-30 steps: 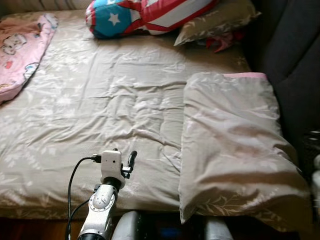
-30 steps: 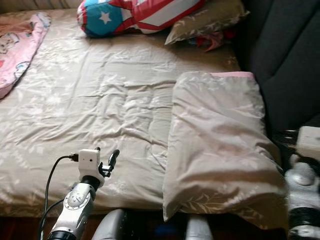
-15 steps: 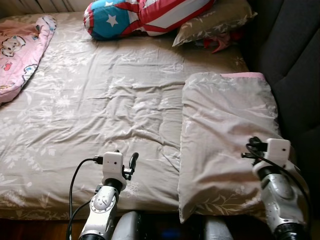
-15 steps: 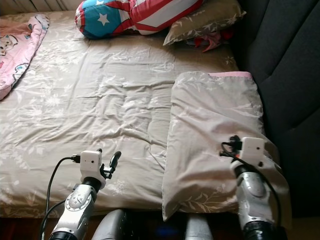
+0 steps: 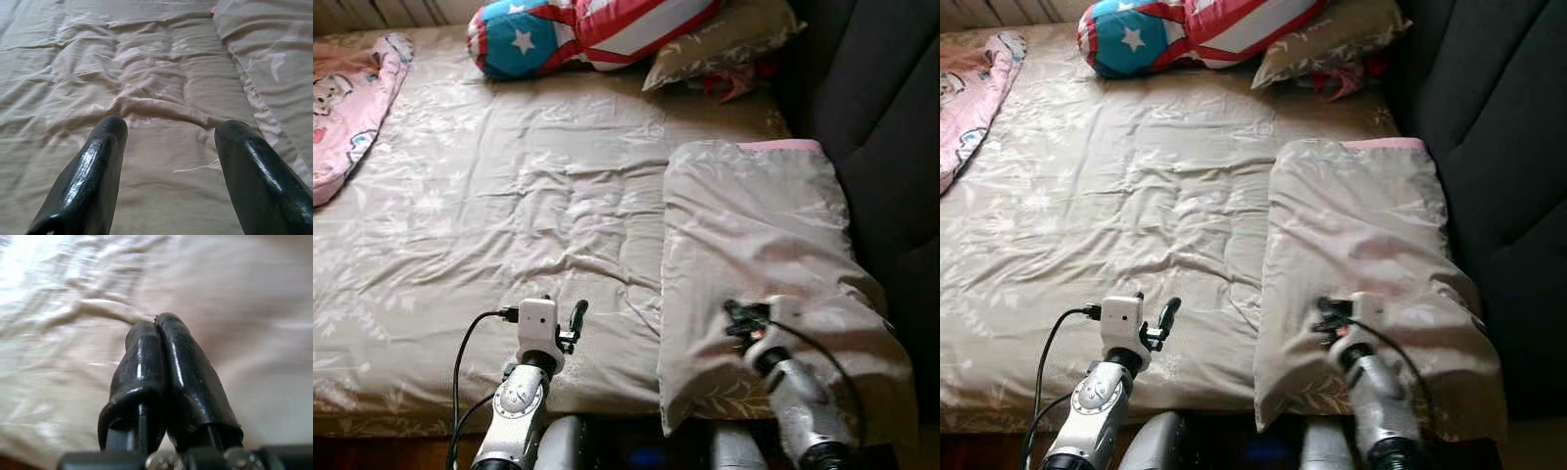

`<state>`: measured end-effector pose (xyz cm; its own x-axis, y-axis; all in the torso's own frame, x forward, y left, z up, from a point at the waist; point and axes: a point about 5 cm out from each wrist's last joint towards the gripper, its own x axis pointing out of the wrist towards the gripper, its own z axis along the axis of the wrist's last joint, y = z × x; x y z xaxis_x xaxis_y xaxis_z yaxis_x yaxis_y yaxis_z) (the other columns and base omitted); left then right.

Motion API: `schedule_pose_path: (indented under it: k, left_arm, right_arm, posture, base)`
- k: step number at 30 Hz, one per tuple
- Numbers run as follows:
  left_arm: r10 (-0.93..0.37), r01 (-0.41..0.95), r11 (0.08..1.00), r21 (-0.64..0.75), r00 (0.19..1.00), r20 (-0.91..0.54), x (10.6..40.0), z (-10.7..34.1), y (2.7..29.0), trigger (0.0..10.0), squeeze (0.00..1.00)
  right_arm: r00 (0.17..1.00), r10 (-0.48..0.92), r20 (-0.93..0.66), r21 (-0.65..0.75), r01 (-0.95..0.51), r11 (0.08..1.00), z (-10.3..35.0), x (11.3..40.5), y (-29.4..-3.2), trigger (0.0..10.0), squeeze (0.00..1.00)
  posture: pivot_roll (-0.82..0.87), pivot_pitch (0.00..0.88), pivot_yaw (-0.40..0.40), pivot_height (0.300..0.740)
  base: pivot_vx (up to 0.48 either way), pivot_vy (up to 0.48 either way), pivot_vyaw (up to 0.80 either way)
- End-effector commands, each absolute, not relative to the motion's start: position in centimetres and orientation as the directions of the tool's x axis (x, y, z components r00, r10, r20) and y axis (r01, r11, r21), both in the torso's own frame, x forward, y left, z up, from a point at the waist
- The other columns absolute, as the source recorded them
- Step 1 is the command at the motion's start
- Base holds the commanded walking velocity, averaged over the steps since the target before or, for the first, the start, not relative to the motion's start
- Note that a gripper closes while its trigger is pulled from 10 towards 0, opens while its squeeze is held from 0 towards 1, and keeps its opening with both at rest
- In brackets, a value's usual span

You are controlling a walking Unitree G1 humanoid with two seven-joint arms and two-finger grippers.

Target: Clean up the room

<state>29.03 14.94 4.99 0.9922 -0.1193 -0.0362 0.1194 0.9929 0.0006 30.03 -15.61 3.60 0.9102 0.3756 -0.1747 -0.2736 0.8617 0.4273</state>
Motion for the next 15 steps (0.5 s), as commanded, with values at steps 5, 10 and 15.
schedule_pose_path:
  k: [5,10,15]
  left_arm:
    - [-0.098,0.099,0.995,0.008,0.993,-0.063,28.5,4.3,15.9,10.0,0.00]
    - [-0.098,0.099,0.995,0.008,0.993,-0.059,28.5,4.4,15.7,10.0,0.00]
    - [-0.085,0.086,0.996,0.018,0.995,-0.051,28.2,4.5,16.1,10.0,0.00]
  right_arm:
    - [0.860,0.502,-0.086,0.530,-0.387,0.754,5.3,31.2,-14.4,10.0,0.00]
    - [0.766,0.572,-0.294,0.548,-0.355,0.758,2.3,30.6,-12.7,10.0,0.00]
    - [0.689,0.623,-0.370,0.574,-0.358,0.737,0.8,29.4,-11.4,10.0,0.00]
  posture:
    - [-0.15,0.229,0.062,0.658]
    - [-0.12,0.230,0.057,0.658]
    - [-0.08,0.236,0.054,0.658]
  base:
    - [0.000,0.000,0.00]
    - [0.000,0.000,0.00]
    - [0.000,0.000,0.00]
